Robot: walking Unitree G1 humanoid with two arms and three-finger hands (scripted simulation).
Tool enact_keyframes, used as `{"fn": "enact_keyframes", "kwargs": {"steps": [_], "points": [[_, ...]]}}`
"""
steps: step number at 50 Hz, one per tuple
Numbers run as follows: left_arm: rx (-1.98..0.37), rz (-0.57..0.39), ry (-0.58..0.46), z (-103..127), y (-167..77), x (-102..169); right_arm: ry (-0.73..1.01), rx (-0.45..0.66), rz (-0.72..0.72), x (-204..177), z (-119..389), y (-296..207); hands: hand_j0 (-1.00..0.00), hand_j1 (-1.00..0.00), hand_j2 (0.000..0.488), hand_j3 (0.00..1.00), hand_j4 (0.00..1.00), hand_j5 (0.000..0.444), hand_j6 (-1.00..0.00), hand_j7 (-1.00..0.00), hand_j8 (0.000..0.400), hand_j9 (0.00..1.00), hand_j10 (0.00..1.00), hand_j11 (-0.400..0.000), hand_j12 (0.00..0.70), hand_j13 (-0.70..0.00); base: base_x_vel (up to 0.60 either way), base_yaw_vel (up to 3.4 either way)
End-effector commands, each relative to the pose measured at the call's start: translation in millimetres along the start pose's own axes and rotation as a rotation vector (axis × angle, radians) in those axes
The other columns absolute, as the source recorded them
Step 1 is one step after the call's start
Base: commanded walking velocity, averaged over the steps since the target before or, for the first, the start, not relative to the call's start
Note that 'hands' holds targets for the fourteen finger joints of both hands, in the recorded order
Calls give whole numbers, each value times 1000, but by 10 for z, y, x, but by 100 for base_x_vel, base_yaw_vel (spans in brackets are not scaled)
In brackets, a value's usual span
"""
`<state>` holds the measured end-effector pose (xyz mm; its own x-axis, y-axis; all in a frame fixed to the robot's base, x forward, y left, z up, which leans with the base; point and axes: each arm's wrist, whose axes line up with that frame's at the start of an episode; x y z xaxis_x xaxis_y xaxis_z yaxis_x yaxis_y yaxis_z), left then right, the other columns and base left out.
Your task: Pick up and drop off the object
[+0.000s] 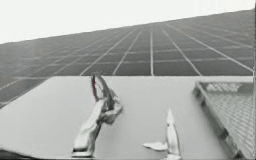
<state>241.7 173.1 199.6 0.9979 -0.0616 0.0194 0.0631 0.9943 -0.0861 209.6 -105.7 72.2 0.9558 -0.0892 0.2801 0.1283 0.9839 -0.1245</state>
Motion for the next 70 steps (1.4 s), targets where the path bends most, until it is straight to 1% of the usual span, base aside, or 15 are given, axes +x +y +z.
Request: {"fn": "enact_keyframes", "kwargs": {"steps": [1,5,6,19,20,22,23,24,31,40,41,42,43,60,70], "points": [[-499,-112,-38,783,-310,-104,-13,-27,51,98,-301,258,-1000,-1000,0,0,0,0,-1000,-1000,400,0,0,0,700,0,0,0],[-457,-67,63,1125,-412,-145,-47,-13,117,104,-366,501,-1000,-1000,0,0,0,0,-1000,-1000,400,0,0,0,700,0,0,0],[-803,-244,-27,-11,107,-247,68,378,170,451,62,845,-1000,-1000,0,0,0,0,-1000,-1000,400,0,0,0,700,0,0,0],[-830,-292,3,-52,-197,-334,-314,112,-220,466,-25,1799,-1000,-1000,0,0,0,0,-1000,-1000,400,0,0,0,700,0,0,0],[-822,-316,2,-56,-271,-301,-329,82,-267,472,-37,1927,-1000,-1000,0,0,157,78,-1000,-1000,400,0,157,-63,700,-110,0,0],[-823,-299,3,-69,-283,-364,-309,96,-257,452,-85,1798,-1000,-1000,0,112,1000,444,-1000,-1000,400,112,1000,-400,700,-700,0,0],[-824,-302,23,-89,-342,-335,-310,89,-252,498,-75,1749,-1000,-1000,0,931,1000,34,-1000,-1000,400,931,1000,-400,700,-700,0,0],[-831,-286,17,-112,-288,-345,-301,106,-224,516,-101,1702,-1000,-1000,0,989,1000,5,-1000,-1000,400,989,1000,-400,700,-700,0,0],[-764,-264,54,-233,-180,-393,79,519,-119,496,-398,1559,-1000,-1000,0,1000,1000,0,-1000,-1000,400,1000,1000,-400,700,-700,0,0],[-652,-163,259,-584,-92,-221,175,582,-329,583,-250,714,-989,-1000,5,1000,1000,0,-989,-1000,400,1000,1000,-400,700,-700,0,0],[-638,-161,276,-639,-123,-81,174,565,-346,688,-221,636,-688,-1000,156,1000,1000,0,-688,-1000,400,1000,1000,-400,700,-700,0,0],[-624,-156,318,-712,-113,-74,183,527,-368,701,-243,507,-23,-1000,488,1000,1000,0,-23,-1000,400,1000,1000,-400,700,-700,0,0],[-619,-155,357,-753,-165,31,172,544,-441,612,-339,538,0,0,0,1000,1000,0,0,0,0,1000,1000,-400,0,-700,0,0],[-641,-157,445,-982,-227,-260,-455,43,-335,627,-644,112,0,0,0,1000,1000,0,0,0,0,1000,1000,-400,0,-700,0,0],[-653,-233,494,-1149,-293,-449,-679,318,-227,636,-450,-312,0,0,0,1000,1000,0,0,0,0,1000,1000,-400,0,-700,0,0]]}}
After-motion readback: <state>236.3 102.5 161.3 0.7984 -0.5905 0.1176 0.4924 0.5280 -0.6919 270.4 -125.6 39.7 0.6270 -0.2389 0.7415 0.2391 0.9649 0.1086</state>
